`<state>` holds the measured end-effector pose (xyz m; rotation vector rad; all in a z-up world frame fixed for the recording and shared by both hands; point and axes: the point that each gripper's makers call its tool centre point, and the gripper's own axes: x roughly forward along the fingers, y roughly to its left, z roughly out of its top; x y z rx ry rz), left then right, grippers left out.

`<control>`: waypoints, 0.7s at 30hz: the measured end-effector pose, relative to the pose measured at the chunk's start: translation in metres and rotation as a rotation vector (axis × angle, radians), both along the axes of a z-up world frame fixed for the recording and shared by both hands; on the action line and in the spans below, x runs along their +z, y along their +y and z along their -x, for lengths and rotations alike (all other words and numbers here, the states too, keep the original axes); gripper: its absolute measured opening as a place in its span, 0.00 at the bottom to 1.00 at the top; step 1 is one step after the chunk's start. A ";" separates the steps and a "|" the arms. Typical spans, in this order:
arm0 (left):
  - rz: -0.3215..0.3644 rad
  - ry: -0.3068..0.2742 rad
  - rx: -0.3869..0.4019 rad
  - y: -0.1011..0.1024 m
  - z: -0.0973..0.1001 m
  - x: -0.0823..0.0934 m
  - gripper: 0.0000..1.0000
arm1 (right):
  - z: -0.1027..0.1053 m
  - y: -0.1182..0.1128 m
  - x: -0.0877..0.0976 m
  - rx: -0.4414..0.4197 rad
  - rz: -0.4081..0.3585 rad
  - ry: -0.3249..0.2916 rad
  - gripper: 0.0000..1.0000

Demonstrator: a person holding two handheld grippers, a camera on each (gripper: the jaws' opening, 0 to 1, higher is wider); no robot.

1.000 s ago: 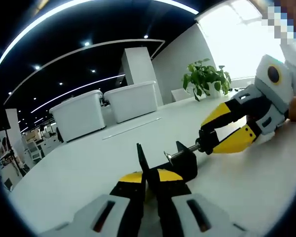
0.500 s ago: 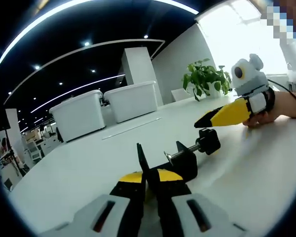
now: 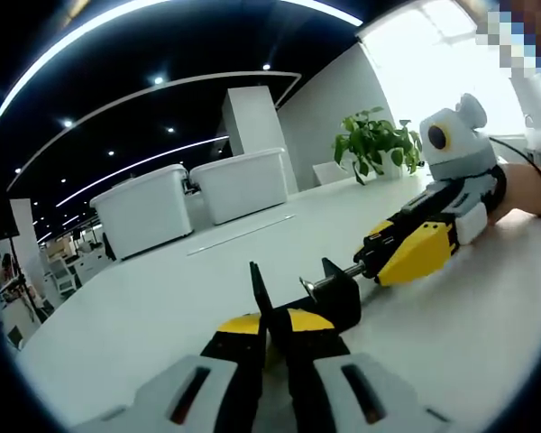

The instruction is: Clamp the fixed fixture on the desktop, loosen the retaining clip, secure it to the edge of the desk, and tighten the retaining clip.

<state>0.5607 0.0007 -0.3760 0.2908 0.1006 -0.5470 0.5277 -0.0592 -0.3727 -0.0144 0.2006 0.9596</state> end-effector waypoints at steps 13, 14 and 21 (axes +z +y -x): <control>0.001 0.000 0.002 0.001 -0.001 0.000 0.08 | -0.002 0.004 0.000 -0.025 0.279 -0.388 0.25; 0.002 0.001 0.002 0.001 -0.001 0.000 0.08 | -0.002 0.004 0.004 -0.020 0.314 -0.447 0.25; 0.001 -0.001 0.000 0.000 0.000 0.001 0.08 | -0.002 0.004 0.004 -0.021 0.292 -0.432 0.25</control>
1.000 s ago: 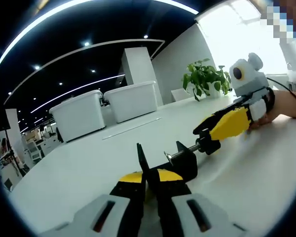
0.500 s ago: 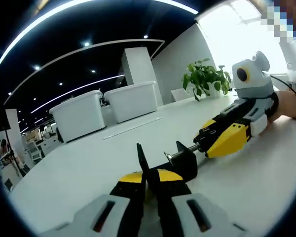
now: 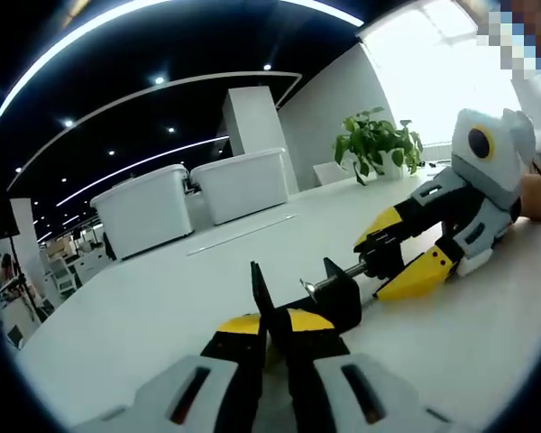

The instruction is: Clamp the fixed fixture on the desktop, loosen the retaining clip, secure it to the edge of the desk, and tighten the retaining clip.

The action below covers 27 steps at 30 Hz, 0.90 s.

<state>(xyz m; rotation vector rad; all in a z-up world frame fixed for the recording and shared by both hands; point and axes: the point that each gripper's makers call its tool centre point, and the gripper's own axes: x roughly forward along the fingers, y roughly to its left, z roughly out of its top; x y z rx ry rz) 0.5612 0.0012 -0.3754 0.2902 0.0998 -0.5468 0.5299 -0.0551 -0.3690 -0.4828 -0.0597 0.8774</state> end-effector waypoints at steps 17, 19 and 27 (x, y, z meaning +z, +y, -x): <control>0.001 0.001 -0.002 0.000 0.000 0.000 0.08 | -0.009 -0.023 0.029 0.034 -0.569 0.554 0.26; 0.000 0.000 -0.002 0.000 0.000 0.000 0.08 | -0.011 -0.020 0.025 0.039 -0.561 0.594 0.26; 0.001 0.001 -0.003 -0.001 -0.001 0.000 0.08 | -0.007 -0.006 0.017 0.066 -0.516 0.647 0.19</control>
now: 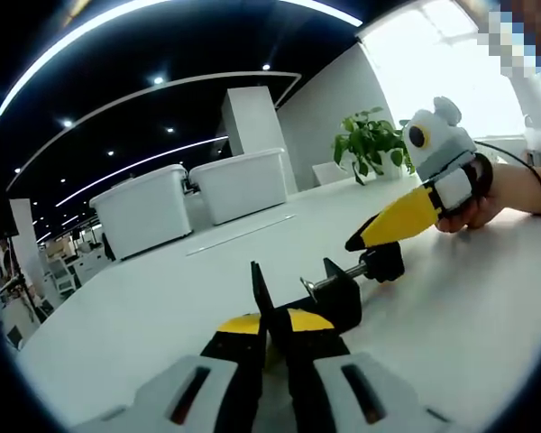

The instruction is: Clamp the fixed fixture on the desktop, loosen the retaining clip, secure it to the edge of the desk, and tighten the retaining clip.

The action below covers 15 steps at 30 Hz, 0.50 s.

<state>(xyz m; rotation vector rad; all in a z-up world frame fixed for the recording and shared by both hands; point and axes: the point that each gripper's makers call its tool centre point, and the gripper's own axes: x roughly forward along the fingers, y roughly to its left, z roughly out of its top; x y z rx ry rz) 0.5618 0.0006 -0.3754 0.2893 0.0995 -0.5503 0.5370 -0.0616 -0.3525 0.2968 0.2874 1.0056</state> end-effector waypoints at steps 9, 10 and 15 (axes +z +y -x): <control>0.001 0.000 0.000 0.000 0.001 0.000 0.08 | 0.005 0.002 0.005 0.003 0.054 -0.150 0.17; 0.001 0.000 0.000 0.000 0.002 0.000 0.08 | 0.006 0.003 0.005 0.004 0.074 -0.188 0.17; 0.002 -0.002 -0.001 -0.001 0.002 0.000 0.08 | 0.011 0.007 0.008 -0.003 0.218 -0.414 0.16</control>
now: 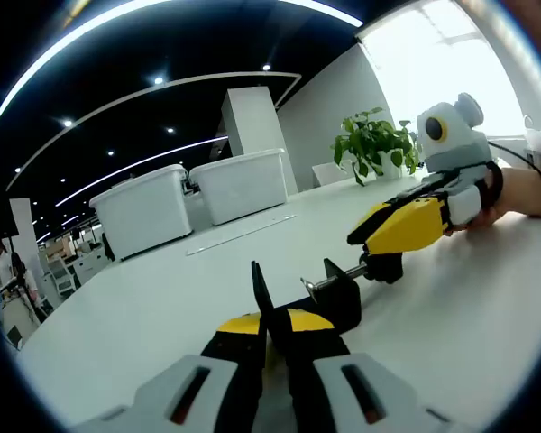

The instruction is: Clamp the fixed fixture on the desktop, loosen the retaining clip, secure it to the edge of the desk, and tighten the retaining clip.

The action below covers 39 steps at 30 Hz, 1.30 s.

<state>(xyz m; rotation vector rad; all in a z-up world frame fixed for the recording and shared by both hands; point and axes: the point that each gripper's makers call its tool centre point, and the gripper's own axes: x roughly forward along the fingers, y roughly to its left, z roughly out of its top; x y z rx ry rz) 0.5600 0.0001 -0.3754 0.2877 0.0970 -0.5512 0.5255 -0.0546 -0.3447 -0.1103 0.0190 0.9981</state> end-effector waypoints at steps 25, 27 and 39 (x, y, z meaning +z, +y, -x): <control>-0.005 -0.002 0.001 0.000 0.000 0.000 0.08 | -0.013 -0.022 0.014 -0.033 -0.242 0.250 0.29; -0.005 -0.002 0.001 0.000 0.000 0.000 0.08 | -0.014 -0.020 0.010 -0.038 -0.239 0.274 0.29; -0.006 -0.003 0.003 0.000 0.000 0.000 0.08 | -0.009 -0.007 -0.010 -0.034 -0.103 0.261 0.25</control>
